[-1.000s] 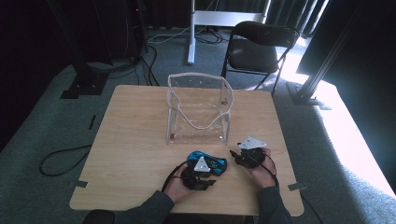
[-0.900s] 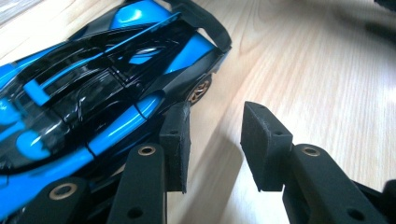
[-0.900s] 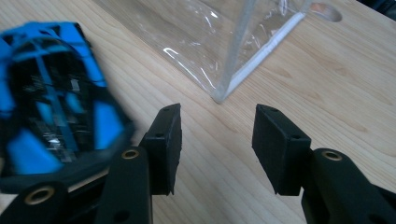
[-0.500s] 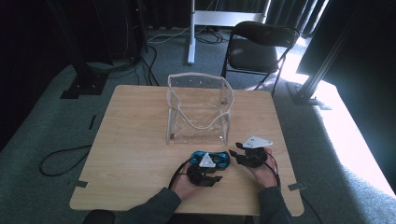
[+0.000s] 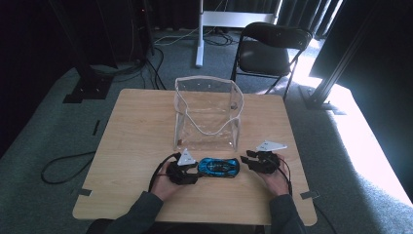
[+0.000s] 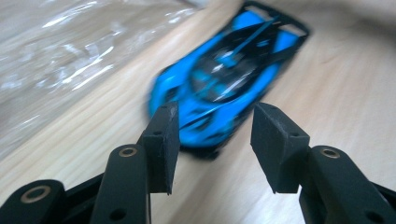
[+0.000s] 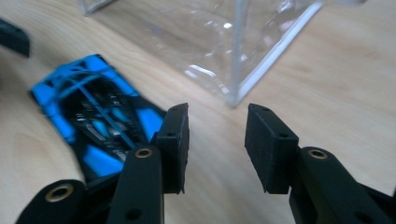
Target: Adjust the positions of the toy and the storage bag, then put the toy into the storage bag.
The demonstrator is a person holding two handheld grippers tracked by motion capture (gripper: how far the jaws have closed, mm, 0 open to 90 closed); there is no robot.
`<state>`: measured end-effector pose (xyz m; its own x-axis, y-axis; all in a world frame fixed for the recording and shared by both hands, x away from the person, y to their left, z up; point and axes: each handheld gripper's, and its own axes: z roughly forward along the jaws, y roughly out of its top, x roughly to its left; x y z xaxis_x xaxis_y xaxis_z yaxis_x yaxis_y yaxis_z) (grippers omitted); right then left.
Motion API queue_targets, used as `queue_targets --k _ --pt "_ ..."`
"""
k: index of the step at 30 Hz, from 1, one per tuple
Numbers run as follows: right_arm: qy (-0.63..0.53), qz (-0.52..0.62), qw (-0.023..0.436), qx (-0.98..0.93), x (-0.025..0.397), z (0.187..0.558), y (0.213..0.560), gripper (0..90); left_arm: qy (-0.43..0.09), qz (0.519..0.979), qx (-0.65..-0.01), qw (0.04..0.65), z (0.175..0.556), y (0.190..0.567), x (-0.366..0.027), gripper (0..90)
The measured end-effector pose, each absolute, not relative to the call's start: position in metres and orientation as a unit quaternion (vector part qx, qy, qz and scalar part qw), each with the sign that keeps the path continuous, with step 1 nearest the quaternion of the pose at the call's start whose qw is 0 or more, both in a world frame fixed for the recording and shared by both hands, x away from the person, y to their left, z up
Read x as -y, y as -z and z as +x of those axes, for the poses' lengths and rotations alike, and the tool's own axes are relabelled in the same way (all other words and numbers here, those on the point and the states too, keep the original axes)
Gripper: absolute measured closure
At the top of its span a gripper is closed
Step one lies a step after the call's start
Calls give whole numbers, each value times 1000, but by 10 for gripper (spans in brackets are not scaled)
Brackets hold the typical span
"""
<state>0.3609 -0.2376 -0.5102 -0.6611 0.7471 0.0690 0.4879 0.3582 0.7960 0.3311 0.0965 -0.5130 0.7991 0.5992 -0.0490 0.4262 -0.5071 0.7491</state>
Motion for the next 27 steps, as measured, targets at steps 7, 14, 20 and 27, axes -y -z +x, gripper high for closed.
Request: queue_targets --k 7,14,20,27 --pt "-430 362 123 -818 231 360 511 405 -115 857 -326 382 332 523 -122 510" --pt "-439 349 112 -820 226 360 511 172 -113 854 -342 375 333 530 -129 500" --pt "-419 317 121 -842 219 360 513 142 -117 855 -336 377 332 532 -120 493" --pt "-433 290 122 -845 214 357 514 145 -113 859 -334 373 333 537 -115 492"
